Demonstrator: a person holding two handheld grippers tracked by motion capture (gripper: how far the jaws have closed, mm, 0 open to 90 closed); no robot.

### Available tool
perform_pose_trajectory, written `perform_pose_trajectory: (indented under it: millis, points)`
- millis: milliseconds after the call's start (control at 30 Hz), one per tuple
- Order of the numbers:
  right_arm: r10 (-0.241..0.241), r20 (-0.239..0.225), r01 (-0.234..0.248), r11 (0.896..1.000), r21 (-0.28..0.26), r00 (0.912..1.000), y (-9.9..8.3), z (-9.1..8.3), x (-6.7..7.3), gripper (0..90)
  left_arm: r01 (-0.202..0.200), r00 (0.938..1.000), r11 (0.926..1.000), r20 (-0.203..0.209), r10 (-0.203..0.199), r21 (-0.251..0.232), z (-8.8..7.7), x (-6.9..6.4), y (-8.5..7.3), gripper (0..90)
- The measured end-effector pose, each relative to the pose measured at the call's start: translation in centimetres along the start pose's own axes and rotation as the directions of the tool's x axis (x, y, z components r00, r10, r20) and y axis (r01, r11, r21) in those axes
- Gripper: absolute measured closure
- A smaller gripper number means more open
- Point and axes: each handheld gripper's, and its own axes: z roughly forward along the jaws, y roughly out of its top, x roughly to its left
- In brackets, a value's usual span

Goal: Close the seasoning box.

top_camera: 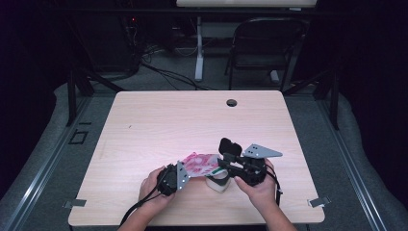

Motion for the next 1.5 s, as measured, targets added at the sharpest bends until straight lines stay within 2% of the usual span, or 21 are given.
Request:
perform_pose_trajectory:
  millis: [200,433,600,767,833,867,900,967,1000,1033,1167,1200,1233,1267,1300,1333,1367,1400,1433,1467,1500]
  points:
    - [-0.002,0.011,0.003,0.999,-0.035,0.9999,0.2,-0.5,-0.1,63.6,0.045,0.9987,0.9990,0.024,-0.044,-0.009,0.2,0.3,-0.1,74.9]
    - [-0.002,0.020,0.003,0.999,-0.047,0.9998,0.2,-0.8,-0.2,63.8,0.076,0.9960,0.9970,0.047,-0.076,-0.008,0.3,0.7,-0.5,75.0]
    - [-0.010,0.032,0.012,0.998,-0.059,0.9994,0.3,-1.1,-0.2,63.7,0.144,0.9871,0.9895,0.074,-0.142,-0.013,0.3,1.1,-0.8,75.1]
    - [-0.007,0.031,0.009,0.998,-0.059,0.9995,0.3,-1.1,-0.3,63.6,0.173,0.9813,0.9848,0.088,-0.171,-0.017,0.3,1.5,-1.0,75.1]
    - [-0.007,0.032,0.009,0.998,-0.058,0.9995,0.3,-1.1,-0.3,63.6,0.197,0.9764,0.9801,0.094,-0.194,-0.023,0.4,1.6,-1.2,75.1]
    - [-0.005,0.034,0.007,0.998,-0.059,0.9994,0.3,-1.1,-0.2,63.5,0.227,0.9688,0.9735,0.108,-0.223,-0.025,0.5,1.6,-1.4,75.1]
    - [-0.005,0.034,0.007,0.998,-0.059,0.9994,0.3,-1.1,-0.2,63.5,0.227,0.9688,0.9735,0.108,-0.223,-0.025,0.5,1.6,-1.4,75.1]
    - [-0.008,0.035,0.010,0.998,-0.058,0.9994,0.3,-1.1,-0.2,63.5,0.251,0.9619,0.9676,0.118,-0.247,-0.025,0.5,1.8,-1.7,75.1]
    - [-0.005,0.032,0.007,0.998,-0.061,0.9995,0.3,-1.0,-0.2,63.4,0.272,0.9556,0.9619,0.126,-0.266,-0.029,0.6,1.9,-1.8,75.0]
    - [-0.004,0.032,0.006,0.998,-0.056,0.9995,0.2,-1.0,-0.2,63.5,0.277,0.9537,0.9605,0.131,-0.271,-0.028,0.6,2.0,-1.9,75.0]
    - [-0.004,0.032,0.005,0.999,-0.052,0.9995,0.2,-0.9,-0.2,63.4,0.332,0.9332,0.9428,0.157,-0.323,-0.032,0.7,2.3,-2.2,75.1]
    - [-0.003,0.033,0.004,0.999,-0.051,0.9995,0.2,-0.9,-0.2,63.4,0.362,0.9210,0.9318,0.168,-0.351,-0.033,0.7,2.4,-2.4,75.1]
    - [-0.003,0.033,0.004,0.999,-0.051,0.9995,0.2,-0.9,-0.2,63.4,0.362,0.9210,0.9318,0.168,-0.351,-0.033,0.7,2.4,-2.4,75.1]
    - [-0.003,0.033,0.005,0.999,-0.050,0.9994,0.2,-0.9,-0.2,63.4,0.370,0.9172,0.9287,0.172,-0.359,-0.031,0.7,2.5,-2.4,75.1]
    - [-0.002,0.034,0.003,0.999,-0.050,0.9994,0.2,-0.9,-0.2,63.4,0.380,0.9128,0.9246,0.176,-0.369,-0.032,0.8,2.6,-2.5,75.1]
    - [-0.004,0.033,0.006,0.999,-0.048,0.9995,0.2,-0.9,-0.3,63.4,0.395,0.9052,0.9180,0.183,-0.384,-0.031,0.8,2.7,-2.6,75.1]
    - [-0.004,0.033,0.006,0.999,-0.048,0.9995,0.2,-0.9,-0.3,63.4,0.395,0.9052,0.9180,0.183,-0.384,-0.031,0.8,2.7,-2.6,75.1]
    - [-0.006,0.031,0.007,0.999,-0.046,0.9995,0.2,-0.9,-0.3,63.3,0.405,0.9012,0.9138,0.184,-0.392,-0.034,0.9,2.8,-2.7,75.1]
    - [-0.004,0.031,0.005,0.999,-0.047,0.9995,0.2,-0.9,-0.3,63.3,0.414,0.8953,0.9096,0.192,-0.402,-0.029,0.9,2.8,-2.8,75.1]
    - [-0.002,0.033,0.004,0.999,-0.046,0.9994,0.1,-0.8,-0.3,63.3,0.433,0.8857,0.9010,0.202,-0.418,-0.032,0.9,2.9,-3.0,75.1]
    - [-0.004,0.032,0.005,0.999,-0.043,0.9995,0.1,-0.8,-0.3,63.3,0.433,0.8857,0.9010,0.202,-0.418,-0.032,0.9,2.9,-3.0,75.1]
